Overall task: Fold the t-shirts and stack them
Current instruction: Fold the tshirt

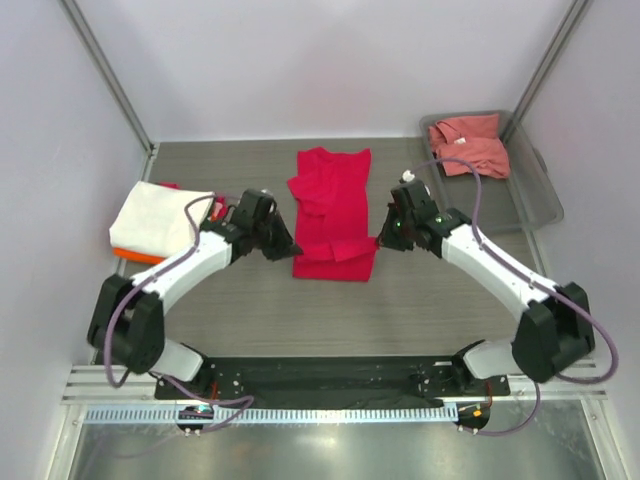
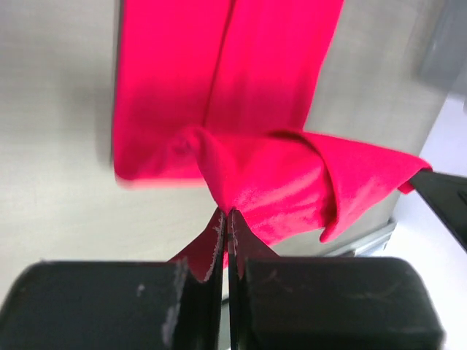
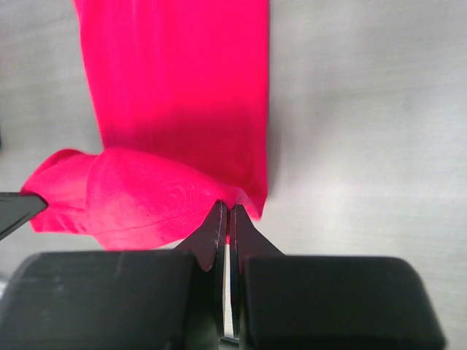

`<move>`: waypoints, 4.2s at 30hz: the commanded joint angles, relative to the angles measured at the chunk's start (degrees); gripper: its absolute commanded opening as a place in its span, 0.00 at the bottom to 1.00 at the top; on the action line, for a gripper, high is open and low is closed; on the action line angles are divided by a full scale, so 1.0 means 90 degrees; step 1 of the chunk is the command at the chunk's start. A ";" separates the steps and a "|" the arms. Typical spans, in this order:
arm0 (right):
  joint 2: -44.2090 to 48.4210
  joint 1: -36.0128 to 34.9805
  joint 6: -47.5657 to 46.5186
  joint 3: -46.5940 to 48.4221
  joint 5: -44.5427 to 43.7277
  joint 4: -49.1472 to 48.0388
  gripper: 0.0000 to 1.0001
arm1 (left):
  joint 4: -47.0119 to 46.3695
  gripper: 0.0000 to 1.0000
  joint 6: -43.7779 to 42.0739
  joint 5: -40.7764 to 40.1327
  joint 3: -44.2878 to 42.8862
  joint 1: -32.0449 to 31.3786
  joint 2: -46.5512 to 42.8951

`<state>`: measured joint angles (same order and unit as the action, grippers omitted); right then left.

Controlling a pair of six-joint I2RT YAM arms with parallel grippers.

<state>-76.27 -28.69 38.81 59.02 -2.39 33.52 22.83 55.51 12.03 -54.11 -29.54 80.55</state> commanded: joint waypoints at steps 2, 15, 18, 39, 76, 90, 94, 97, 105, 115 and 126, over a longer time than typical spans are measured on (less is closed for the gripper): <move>-0.1044 0.0472 -0.0649 0.0921 0.0168 -0.0432 0.01 | -0.0095 0.00 -0.0435 0.0372 -0.1123 0.0410 0.1192; -0.3146 0.0951 -0.0874 0.2728 0.0627 -0.0785 0.01 | 0.0071 0.00 -0.0406 -0.0077 -0.3421 0.0753 0.3188; -0.3497 0.0980 -0.0826 0.3002 0.0744 -0.0804 0.01 | 0.0129 0.00 -0.0328 -0.0116 -0.3539 0.0840 0.3364; -0.4553 0.1303 -0.0825 0.4136 0.0725 -0.0961 0.63 | -0.0193 0.83 -0.0639 0.0344 -0.5005 0.1378 0.5064; -0.2688 0.0883 -0.0513 -0.0894 0.2053 -0.3109 0.27 | -0.1531 0.55 -0.0572 0.0060 0.0006 0.0802 0.2143; -0.2775 0.0892 -0.0552 -0.0933 0.2082 -0.3187 0.01 | -0.1785 0.34 -0.0445 0.0196 0.0221 0.0782 0.2417; -0.2785 0.0892 -0.0542 -0.0914 0.2102 -0.3187 0.01 | -0.1911 0.20 -0.0396 0.0235 0.0299 0.0734 0.2514; -0.2756 0.0883 -0.0552 -0.0924 0.2112 -0.3187 0.01 | -0.1999 0.00 -0.0357 0.0197 0.0367 0.0675 0.2544; -0.1860 0.0873 -0.0513 -0.1333 0.2287 -0.2739 0.01 | -0.2019 0.00 -0.0337 0.0167 0.1041 0.0538 0.1627; 0.0229 0.0717 -0.0532 -0.2261 0.2590 -0.1870 0.01 | -0.1375 0.00 -0.0250 0.0480 0.1821 0.0285 -0.0119; 0.1735 0.0687 -0.0503 -0.2292 0.2766 -0.0699 0.01 | -0.0740 0.00 0.0209 0.0557 0.2301 -0.0194 -0.1811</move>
<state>-64.05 -22.50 34.50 36.40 22.26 22.11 12.78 55.94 16.43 -32.86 -31.11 68.36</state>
